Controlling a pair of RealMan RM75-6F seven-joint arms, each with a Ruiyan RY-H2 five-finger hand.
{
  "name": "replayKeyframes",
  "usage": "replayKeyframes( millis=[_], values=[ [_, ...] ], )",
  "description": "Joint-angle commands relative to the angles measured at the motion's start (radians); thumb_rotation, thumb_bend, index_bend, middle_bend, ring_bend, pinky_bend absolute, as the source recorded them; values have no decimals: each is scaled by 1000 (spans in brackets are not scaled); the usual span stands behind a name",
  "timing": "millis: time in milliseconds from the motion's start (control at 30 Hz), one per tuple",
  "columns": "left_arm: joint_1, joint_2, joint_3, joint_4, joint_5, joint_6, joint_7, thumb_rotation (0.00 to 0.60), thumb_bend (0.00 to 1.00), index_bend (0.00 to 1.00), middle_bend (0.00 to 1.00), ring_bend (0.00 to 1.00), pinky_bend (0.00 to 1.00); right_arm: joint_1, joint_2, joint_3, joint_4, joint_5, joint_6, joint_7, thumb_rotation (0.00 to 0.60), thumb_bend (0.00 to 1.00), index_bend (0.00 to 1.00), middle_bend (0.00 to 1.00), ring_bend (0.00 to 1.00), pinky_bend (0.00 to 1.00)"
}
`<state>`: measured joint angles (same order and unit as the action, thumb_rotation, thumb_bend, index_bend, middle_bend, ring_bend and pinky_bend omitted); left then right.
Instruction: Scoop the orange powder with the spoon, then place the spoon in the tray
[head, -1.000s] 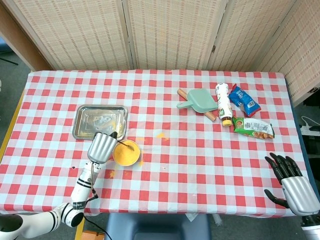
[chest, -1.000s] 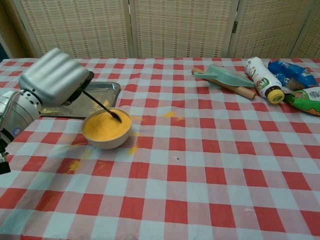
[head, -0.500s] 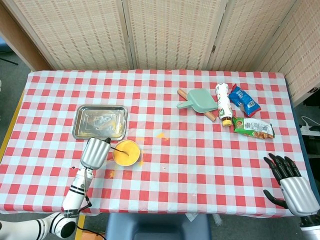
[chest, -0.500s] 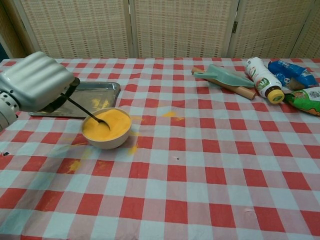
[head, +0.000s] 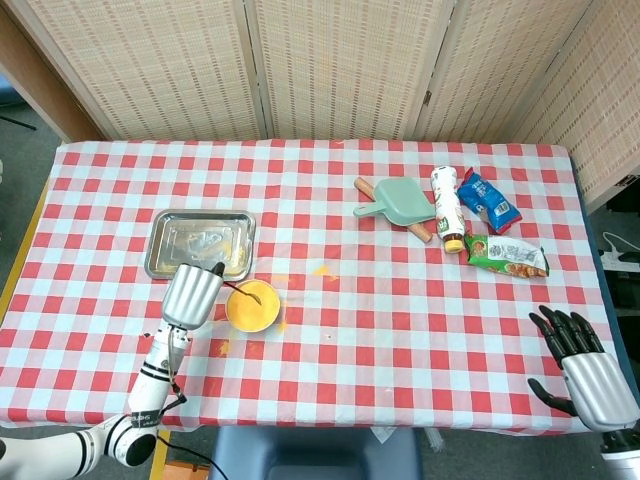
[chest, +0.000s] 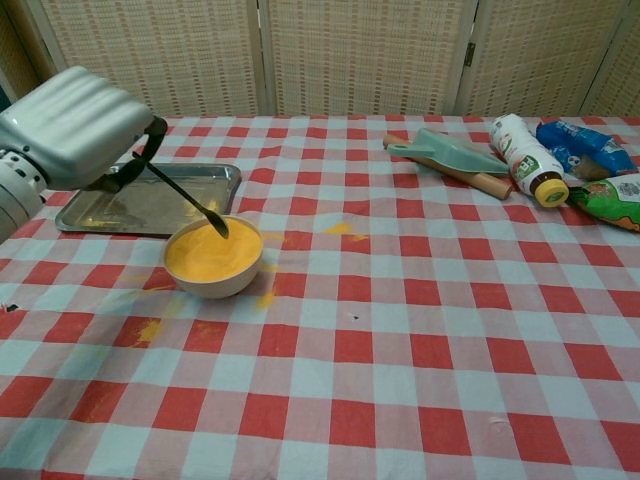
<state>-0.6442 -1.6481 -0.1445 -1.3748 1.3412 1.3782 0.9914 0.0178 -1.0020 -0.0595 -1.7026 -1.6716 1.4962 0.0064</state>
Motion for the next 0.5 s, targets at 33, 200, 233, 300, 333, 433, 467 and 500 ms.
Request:
replayKeyframes(
  millis=[33,200,233,300,333,433,467,500],
  values=[
    [-15,-37,-20,81,6,-10,-39,600,805,953,1000,1000,1000,2,-1,1,1,3,-4,-1,600,187,0,0,0,0],
    [-25,-73,-29,180,9,-17,-75,600,800,953,1000,1000,1000,4,-1,5,0,14,-9,-3,600,187,0,0,0,0],
    [-26,-83,-30,202,11,-17,-88,600,798,953,1000,1000,1000,5,-2,6,-1,16,-11,-4,600,188,0,0,0,0],
    [-27,-97,-30,239,18,-14,-103,600,796,953,1000,1000,1000,6,-2,7,-2,19,-14,-6,600,187,0,0,0,0],
    [-26,-101,-28,251,22,-11,-107,600,794,953,1000,1000,1000,6,-2,8,-2,20,-14,-7,599,187,0,0,0,0],
    [-21,-113,-22,279,34,-3,-114,600,795,953,1000,1000,1000,8,-5,8,-3,21,-20,-13,600,187,0,0,0,0],
    [-21,-116,-20,287,37,-2,-115,600,796,953,1000,1000,1000,9,-6,7,-3,21,-21,-15,600,188,0,0,0,0],
    [-20,-120,-17,298,40,-1,-117,600,796,953,1000,1000,1000,10,-6,7,-5,19,-23,-17,600,188,0,0,0,0]
  ],
)
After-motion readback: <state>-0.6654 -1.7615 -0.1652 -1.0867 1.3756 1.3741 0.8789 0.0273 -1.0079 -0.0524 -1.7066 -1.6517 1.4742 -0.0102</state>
